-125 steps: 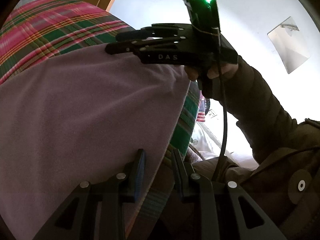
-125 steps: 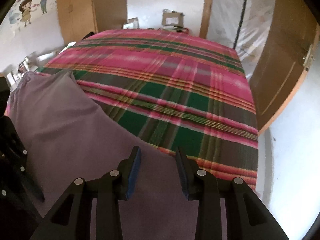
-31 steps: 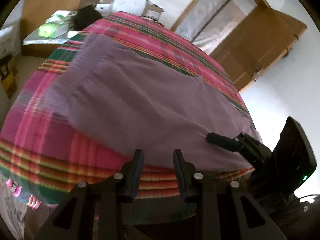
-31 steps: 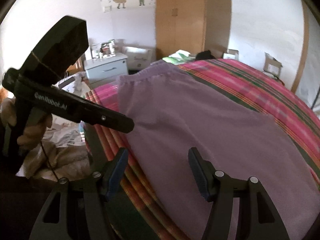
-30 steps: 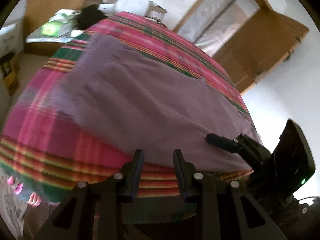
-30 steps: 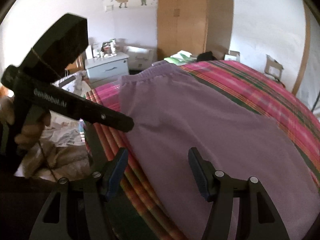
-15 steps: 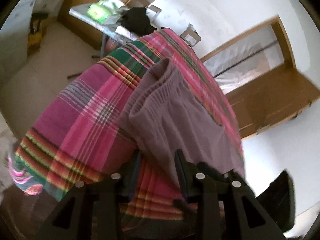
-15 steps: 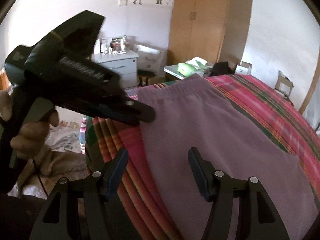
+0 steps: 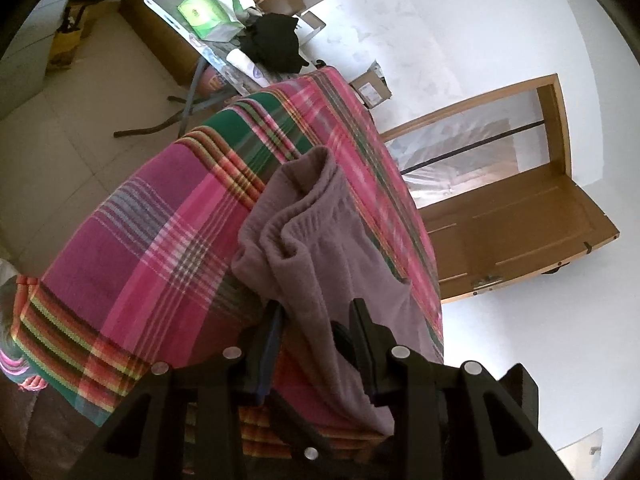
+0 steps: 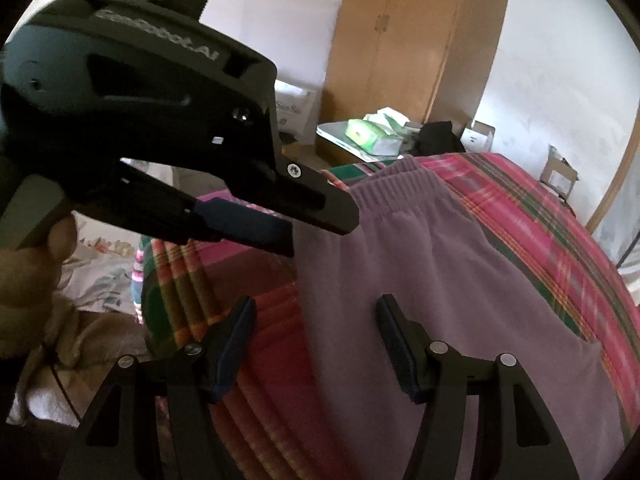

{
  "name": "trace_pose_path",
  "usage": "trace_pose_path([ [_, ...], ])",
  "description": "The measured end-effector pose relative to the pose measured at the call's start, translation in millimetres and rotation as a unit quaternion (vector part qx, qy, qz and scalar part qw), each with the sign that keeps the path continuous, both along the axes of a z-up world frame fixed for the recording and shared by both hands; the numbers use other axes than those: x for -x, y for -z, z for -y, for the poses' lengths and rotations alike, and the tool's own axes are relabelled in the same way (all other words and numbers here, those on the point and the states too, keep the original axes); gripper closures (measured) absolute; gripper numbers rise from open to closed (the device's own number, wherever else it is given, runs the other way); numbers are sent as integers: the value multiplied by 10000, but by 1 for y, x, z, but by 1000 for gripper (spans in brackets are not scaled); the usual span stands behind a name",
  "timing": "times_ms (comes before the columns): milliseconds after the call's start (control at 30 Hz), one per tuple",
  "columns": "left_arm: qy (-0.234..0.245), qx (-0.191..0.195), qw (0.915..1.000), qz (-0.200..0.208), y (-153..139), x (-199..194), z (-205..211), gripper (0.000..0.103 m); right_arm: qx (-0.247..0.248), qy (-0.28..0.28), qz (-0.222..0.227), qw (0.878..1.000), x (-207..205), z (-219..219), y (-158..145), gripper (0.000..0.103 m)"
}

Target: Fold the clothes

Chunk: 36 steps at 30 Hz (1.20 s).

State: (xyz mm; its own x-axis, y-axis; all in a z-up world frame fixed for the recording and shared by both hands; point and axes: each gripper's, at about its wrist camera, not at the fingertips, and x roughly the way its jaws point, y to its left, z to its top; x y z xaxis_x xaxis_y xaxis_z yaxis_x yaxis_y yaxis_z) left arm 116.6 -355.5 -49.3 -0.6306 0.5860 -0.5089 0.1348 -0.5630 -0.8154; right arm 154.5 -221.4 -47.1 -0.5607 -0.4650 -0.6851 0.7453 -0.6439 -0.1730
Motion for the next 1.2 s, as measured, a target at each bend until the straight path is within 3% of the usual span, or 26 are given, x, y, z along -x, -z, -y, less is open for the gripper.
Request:
trace_pose_path([
  [167, -25, 38, 9999, -97, -9, -1, 4, 69, 4, 216, 112, 9997, 12, 3, 0, 39],
  [267, -126, 41, 9997, -196, -13, -6, 8, 69, 48, 379, 178, 9991, 19, 0, -1, 52],
  [333, -182, 44, 9995, -245, -15, -7, 11, 69, 77, 500, 244, 9984, 25, -2, -1, 69],
  [533, -542, -48, 9981, -273, -14, -12, 27, 66, 211, 645, 299, 9972, 31, -10, -3, 88],
  [667, -751, -178, 9969, -119, -5, -15, 38, 65, 249, 622, 307, 9973, 30, -10, -3, 90],
  [833, -699, -281, 9970, 150, 7, -12, 37, 64, 395, 616, 457, 9963, 33, -16, -4, 89],
  [967, -527, -617, 9966, 164, 10, -7, 33, 65, 453, 587, 509, 9959, 36, -17, -4, 90],
  [1200, -514, -613, 9964, 268, 10, -4, 29, 62, 431, 542, 477, 9965, 34, -17, -4, 90],
])
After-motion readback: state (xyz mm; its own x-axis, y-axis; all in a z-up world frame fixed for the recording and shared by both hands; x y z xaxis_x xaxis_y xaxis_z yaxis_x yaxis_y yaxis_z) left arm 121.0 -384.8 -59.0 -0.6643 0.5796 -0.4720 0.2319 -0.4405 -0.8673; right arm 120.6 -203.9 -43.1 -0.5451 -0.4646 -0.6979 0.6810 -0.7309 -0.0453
